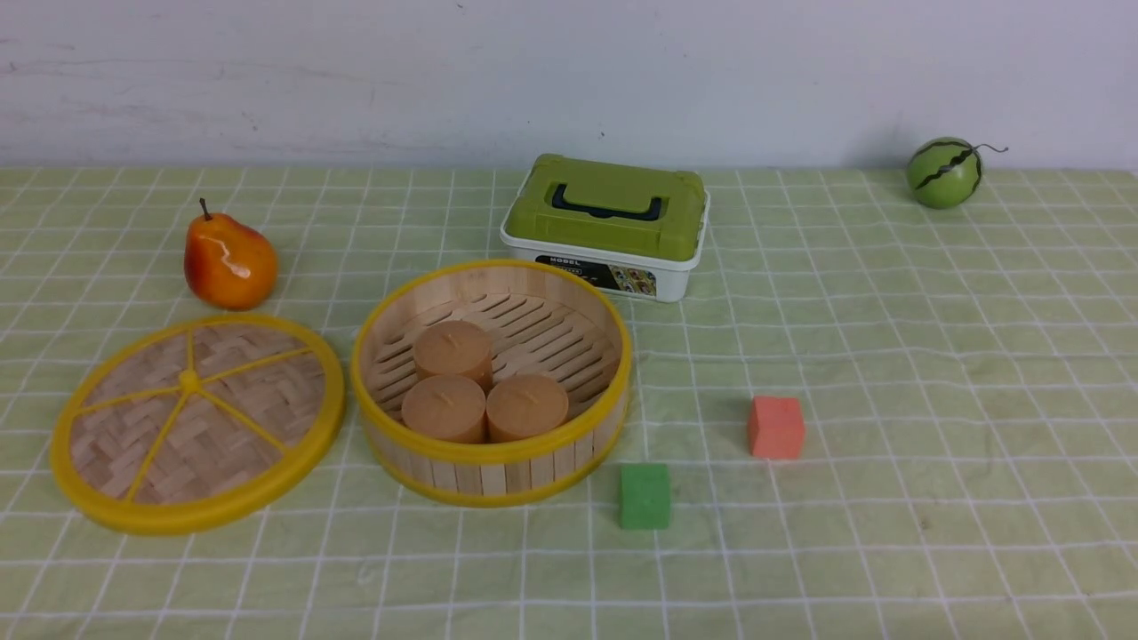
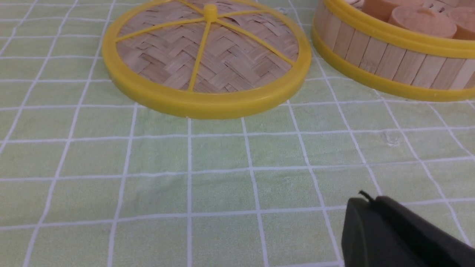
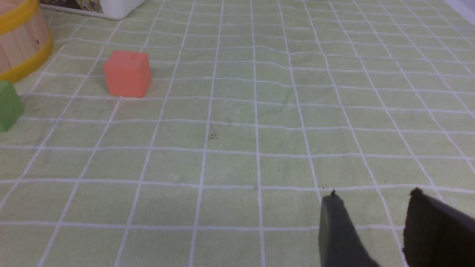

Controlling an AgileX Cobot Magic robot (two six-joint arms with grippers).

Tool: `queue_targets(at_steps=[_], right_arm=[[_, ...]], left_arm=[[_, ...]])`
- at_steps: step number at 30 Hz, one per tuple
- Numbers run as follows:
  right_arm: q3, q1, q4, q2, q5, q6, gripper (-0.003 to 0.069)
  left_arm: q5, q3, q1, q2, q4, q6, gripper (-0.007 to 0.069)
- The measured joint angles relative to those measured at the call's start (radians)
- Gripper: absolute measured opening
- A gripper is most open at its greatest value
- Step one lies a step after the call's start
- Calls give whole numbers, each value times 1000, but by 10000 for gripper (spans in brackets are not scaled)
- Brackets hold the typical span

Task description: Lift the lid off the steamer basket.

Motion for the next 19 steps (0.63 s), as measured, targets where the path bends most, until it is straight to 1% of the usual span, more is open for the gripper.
queue_targets(at_steps=[19], right_arm=[[0,0,0,0,0,0,241]], left_arm=[[0,0,0,0,0,0,26]])
